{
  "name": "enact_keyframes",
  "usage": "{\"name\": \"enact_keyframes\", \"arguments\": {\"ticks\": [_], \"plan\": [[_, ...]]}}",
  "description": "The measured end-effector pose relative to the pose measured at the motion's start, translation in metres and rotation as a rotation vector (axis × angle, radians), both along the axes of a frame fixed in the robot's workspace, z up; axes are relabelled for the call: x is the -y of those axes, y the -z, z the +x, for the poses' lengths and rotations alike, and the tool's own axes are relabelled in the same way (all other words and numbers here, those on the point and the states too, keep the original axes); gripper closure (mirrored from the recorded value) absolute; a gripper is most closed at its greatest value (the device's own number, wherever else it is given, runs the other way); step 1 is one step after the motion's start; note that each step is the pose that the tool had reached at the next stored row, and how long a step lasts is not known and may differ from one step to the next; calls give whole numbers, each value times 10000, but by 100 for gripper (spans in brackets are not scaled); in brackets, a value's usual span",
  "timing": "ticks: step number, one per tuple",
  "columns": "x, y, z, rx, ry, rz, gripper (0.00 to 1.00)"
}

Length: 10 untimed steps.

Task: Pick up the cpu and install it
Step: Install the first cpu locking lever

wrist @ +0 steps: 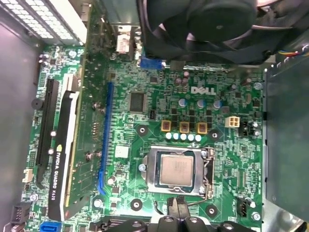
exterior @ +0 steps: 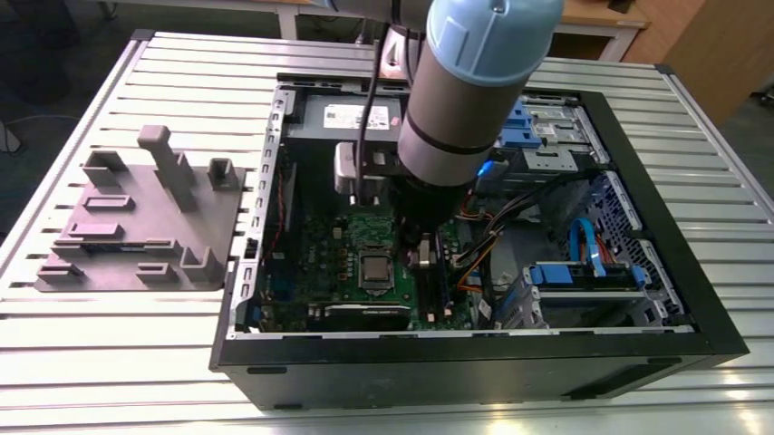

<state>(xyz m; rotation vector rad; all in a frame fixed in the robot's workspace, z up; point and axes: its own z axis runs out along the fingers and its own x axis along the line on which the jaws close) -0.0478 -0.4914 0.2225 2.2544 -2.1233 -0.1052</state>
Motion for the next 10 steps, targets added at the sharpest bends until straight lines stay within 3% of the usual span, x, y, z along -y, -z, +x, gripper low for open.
{"name": "enact_keyframes", "arguments": {"ticks": [6,10], "plan": [[21,17,1,0,-13,-2,90],[24,60,1,0,-13,-2,90]]}}
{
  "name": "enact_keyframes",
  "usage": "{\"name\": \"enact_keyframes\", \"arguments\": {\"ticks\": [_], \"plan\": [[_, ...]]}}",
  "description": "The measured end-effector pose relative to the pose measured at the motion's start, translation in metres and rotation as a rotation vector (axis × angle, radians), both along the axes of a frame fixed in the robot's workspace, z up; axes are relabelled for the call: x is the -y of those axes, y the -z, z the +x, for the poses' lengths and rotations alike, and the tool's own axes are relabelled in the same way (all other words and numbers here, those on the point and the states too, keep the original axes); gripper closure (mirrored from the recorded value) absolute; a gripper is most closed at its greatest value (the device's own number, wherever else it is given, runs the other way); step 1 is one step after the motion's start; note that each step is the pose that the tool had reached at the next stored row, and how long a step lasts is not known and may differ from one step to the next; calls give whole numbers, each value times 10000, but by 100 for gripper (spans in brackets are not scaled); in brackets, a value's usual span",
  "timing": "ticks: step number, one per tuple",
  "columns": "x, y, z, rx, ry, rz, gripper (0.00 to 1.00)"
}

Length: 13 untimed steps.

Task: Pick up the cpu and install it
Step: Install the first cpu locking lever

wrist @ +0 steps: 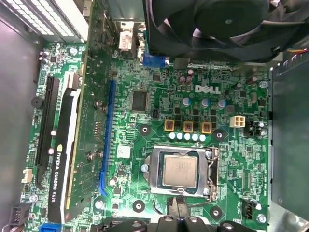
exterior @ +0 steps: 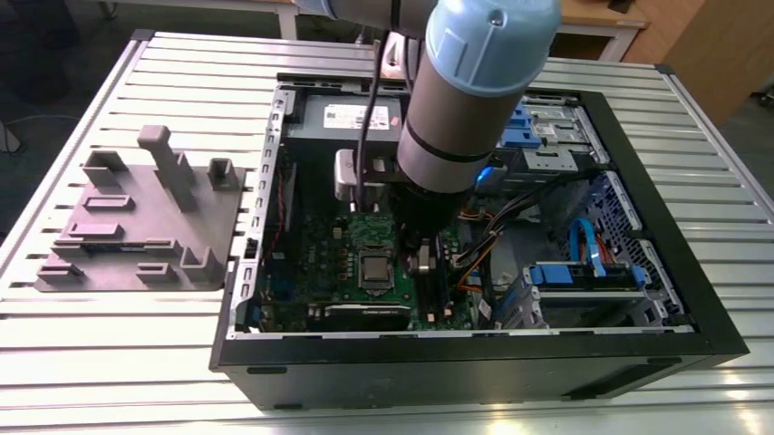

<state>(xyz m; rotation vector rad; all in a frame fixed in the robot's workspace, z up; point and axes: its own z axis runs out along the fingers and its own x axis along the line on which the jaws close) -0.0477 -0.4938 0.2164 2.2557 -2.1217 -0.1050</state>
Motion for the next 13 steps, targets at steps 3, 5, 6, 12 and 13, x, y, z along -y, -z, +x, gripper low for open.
{"name": "enact_keyframes", "arguments": {"ticks": [3,5,6,12,13], "plan": [[14,16,0,0,-7,-4,90],[24,25,0,1,-12,-12,90],[29,28,0,1,-15,-16,90],[55,58,0,0,-28,-34,90],[56,67,0,0,-34,-36,90]]}}
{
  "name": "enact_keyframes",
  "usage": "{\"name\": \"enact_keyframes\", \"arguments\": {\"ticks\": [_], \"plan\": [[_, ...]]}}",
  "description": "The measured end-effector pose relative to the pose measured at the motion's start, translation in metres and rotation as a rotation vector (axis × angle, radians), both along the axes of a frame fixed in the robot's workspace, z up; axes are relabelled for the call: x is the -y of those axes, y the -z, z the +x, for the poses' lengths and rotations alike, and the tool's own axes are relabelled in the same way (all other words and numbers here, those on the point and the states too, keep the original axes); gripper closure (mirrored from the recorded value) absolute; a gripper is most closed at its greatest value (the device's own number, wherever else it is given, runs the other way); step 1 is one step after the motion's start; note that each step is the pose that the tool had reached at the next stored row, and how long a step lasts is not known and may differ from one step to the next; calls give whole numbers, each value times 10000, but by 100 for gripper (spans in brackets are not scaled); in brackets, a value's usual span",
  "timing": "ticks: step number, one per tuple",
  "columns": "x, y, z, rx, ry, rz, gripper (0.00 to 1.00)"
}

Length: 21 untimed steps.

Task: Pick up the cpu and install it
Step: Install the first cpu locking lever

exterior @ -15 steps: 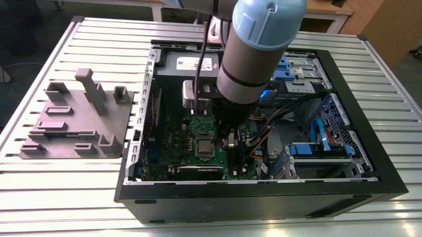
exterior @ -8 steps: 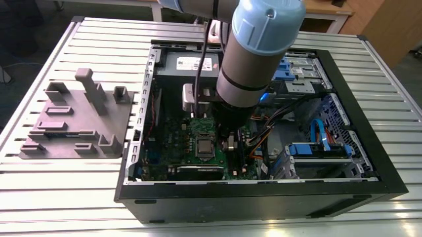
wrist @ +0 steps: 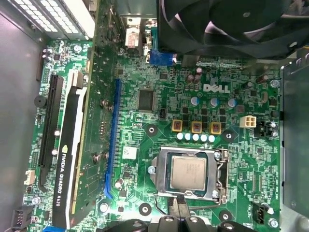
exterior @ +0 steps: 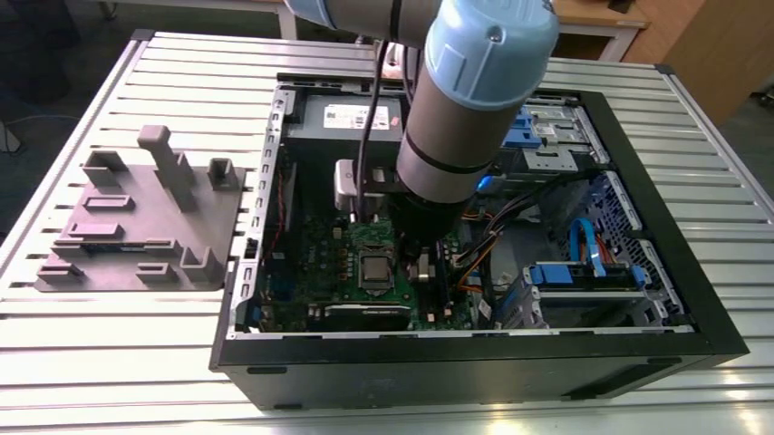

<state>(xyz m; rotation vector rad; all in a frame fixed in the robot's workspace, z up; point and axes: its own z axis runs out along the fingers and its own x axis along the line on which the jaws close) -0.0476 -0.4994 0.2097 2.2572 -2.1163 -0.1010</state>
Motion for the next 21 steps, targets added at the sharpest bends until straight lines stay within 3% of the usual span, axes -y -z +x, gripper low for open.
{"name": "enact_keyframes", "arguments": {"ticks": [9,14,21], "plan": [[28,107,0,0,-56,-14,90],[44,150,0,0,-103,-63,90],[44,157,0,0,-148,-62,90]]}}
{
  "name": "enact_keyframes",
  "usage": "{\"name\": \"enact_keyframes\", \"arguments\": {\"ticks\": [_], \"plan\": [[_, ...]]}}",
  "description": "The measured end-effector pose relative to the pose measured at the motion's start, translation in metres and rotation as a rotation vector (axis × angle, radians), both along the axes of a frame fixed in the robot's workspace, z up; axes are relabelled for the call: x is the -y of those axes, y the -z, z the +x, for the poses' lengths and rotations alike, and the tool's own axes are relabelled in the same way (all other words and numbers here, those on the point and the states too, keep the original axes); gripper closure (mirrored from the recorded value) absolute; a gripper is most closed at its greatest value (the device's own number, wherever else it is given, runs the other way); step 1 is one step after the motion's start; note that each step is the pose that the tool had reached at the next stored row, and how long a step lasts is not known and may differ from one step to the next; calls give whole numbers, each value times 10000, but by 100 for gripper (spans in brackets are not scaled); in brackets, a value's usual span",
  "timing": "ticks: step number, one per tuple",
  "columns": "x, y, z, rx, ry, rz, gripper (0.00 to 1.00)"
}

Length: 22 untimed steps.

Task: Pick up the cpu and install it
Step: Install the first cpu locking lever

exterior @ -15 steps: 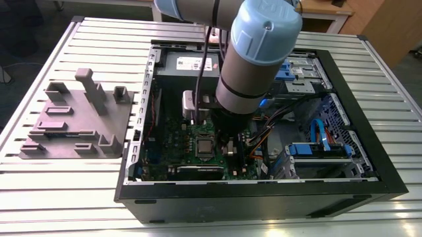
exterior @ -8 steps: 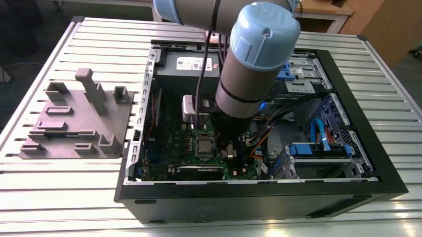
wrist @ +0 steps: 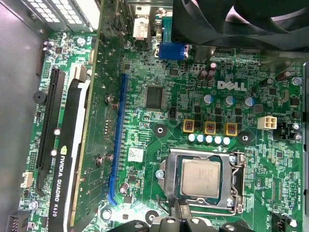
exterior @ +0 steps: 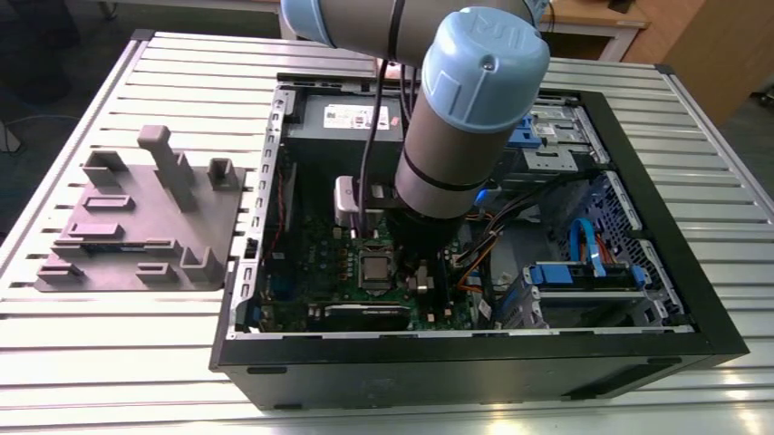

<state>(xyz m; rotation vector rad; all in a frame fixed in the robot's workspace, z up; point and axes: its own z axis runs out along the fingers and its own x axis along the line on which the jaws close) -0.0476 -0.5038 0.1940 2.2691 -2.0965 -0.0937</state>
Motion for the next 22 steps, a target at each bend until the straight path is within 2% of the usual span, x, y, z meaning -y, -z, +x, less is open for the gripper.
{"name": "enact_keyframes", "arguments": {"ticks": [9,15,22], "plan": [[0,0,0,0,-17,0,90],[1,28,1,4,-15,-4,90],[0,48,59,9,-17,4,90]]}}
